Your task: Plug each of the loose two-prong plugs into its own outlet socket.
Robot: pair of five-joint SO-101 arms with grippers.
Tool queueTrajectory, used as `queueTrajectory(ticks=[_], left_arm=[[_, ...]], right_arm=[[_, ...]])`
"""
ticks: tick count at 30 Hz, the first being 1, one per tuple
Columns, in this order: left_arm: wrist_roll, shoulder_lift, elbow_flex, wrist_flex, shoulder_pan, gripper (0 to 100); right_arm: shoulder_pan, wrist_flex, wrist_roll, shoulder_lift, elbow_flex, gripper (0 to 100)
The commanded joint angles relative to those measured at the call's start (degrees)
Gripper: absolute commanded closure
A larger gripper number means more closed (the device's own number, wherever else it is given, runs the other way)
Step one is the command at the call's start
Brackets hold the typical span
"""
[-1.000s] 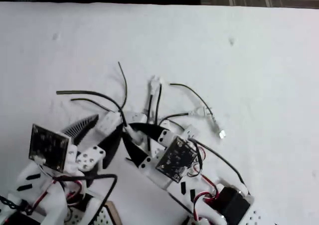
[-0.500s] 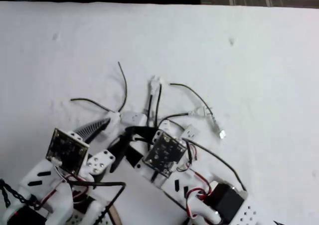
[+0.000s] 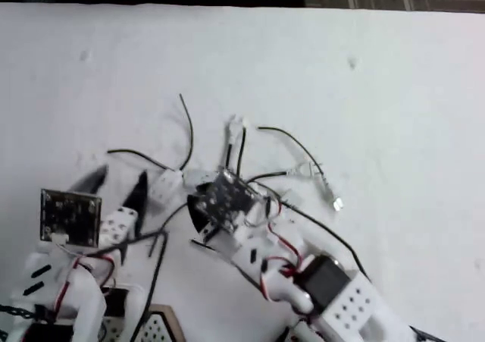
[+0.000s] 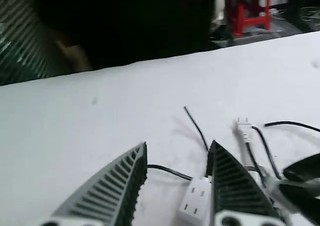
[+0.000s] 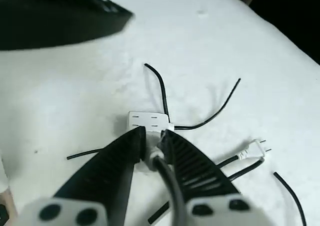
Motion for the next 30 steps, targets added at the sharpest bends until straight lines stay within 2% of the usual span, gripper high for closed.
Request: queueTrajectory(ticks=[1, 7, 12, 17, 22, 25, 30], left_arm=[[-1.4, 0.0, 4.5, -4.6, -9.4, 79], [-1.3, 0.0, 15.1, -11.8, -19.6, 79], [-1.2, 0.0, 22.1, -14.9, -25.3, 79], [-1.2, 0.0, 26.6, -15.7, -28.9, 79], [-1.1, 0.0, 28.7, -15.5, -32.7, 79], [-1.1, 0.0, 29.6, -15.6, -33.3, 79], [-1.1, 0.0, 29.7, -15.6, -33.8, 79]], right_arm=[[0.7, -0.7, -0.4, 8.1, -6.3, 98.1], [-0.4, -0.8, 0.0, 20.0, -13.4, 98.1], [-0.4, -0.8, 0.1, 31.7, -20.7, 98.2], [-0.4, -2.2, 2.0, 43.3, -27.2, 98.2], [-0.3, -10.2, 5.1, 53.1, -28.4, 98.2], [-0.4, -14.2, 6.2, 57.5, -28.9, 98.2], [0.9, -14.6, 6.4, 64.7, -34.7, 98.2]])
